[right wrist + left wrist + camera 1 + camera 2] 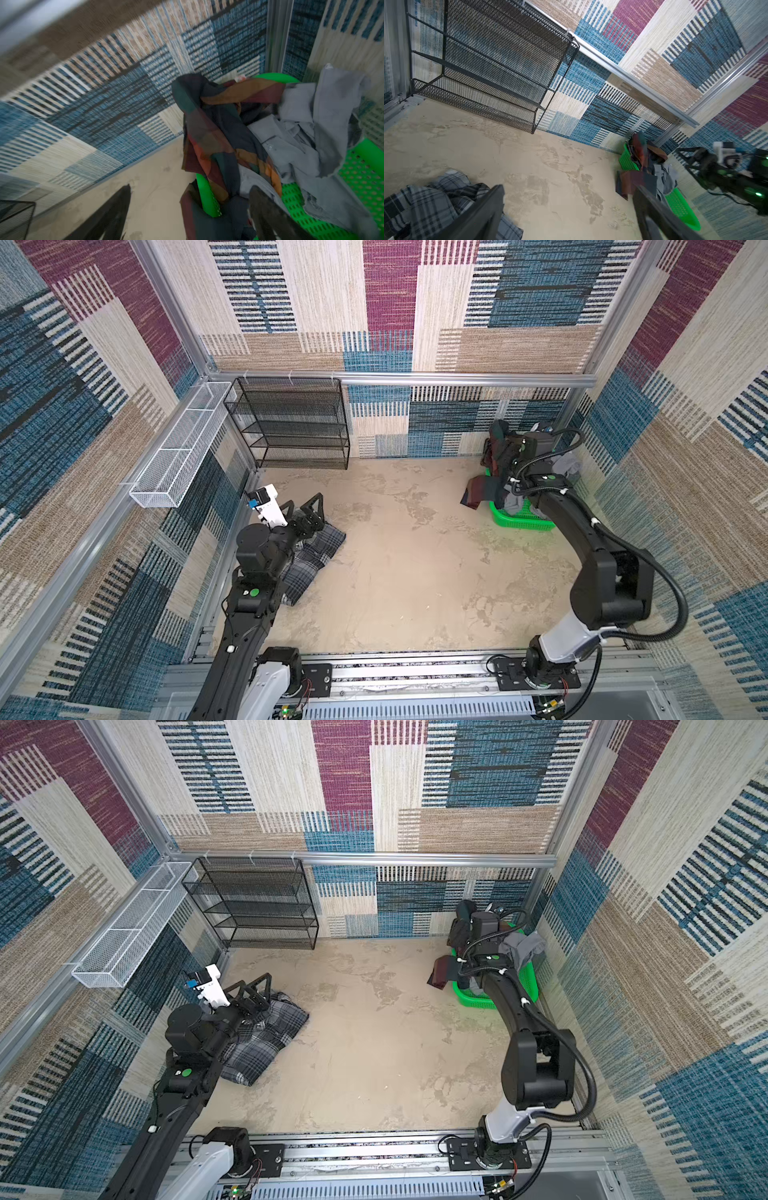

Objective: Fold and stack the long sleeve shirts
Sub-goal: 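Reach the right gripper into the green basket toward the multicolour plaid shirt, then grasp the multicolour plaid shirt in the basket with the right gripper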

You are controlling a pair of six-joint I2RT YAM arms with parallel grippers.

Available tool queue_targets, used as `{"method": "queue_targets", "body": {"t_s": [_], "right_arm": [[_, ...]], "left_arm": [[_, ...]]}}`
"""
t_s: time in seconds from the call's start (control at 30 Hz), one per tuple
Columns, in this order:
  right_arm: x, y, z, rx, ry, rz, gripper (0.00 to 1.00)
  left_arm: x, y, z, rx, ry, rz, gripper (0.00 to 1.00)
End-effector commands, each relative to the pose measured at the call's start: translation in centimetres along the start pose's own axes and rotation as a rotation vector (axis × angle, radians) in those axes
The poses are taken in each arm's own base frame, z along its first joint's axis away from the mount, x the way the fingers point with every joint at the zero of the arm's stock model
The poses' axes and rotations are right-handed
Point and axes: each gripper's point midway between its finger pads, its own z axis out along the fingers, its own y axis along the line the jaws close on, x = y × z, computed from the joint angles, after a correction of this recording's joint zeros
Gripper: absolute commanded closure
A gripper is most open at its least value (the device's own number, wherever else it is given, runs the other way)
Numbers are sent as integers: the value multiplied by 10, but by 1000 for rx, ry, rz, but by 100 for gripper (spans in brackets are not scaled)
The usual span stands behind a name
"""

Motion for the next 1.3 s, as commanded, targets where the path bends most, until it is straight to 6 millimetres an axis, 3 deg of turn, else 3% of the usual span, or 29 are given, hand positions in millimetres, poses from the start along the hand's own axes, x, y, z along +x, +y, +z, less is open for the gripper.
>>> {"method": "queue_targets", "body": {"t_s": [0.0, 0.17, 0.3, 0.43, 0.57, 0.67, 0.8, 0.9, 1.07, 1.17, 1.27], "right_arm": [[17, -16, 29, 106, 56, -37, 9], [6, -9, 75, 145, 46, -69, 14], [-3, -21, 111, 184, 33, -87, 14], [6, -31, 147, 203, 97, -115, 21], [9, -17, 163, 131, 97, -135, 37], [9, -10, 170, 99, 99, -139, 58], [10, 7, 169, 12, 125, -130, 86], [4, 26, 156, -79, 136, -109, 100], [-27, 50, 113, -138, 63, -100, 100], [-44, 49, 88, -122, 15, -90, 100], [-48, 42, 75, -90, 8, -94, 100]], "left_arm": [[34, 21, -13, -132, 134, 58, 1], [40, 13, -16, -112, 138, 83, 2], [42, 13, -13, -117, 149, 74, 4], [46, 12, -10, -108, 166, 58, 6], [48, 11, -8, -98, 174, 53, 8], [49, 10, -6, -95, 180, 53, 8], [47, 10, -7, -96, 176, 54, 9], [47, 10, -7, -95, 176, 55, 9], [47, 10, -8, -95, 173, 57, 10], [46, 10, -10, -94, 166, 57, 9], [45, 10, -12, -93, 163, 57, 10]]}}
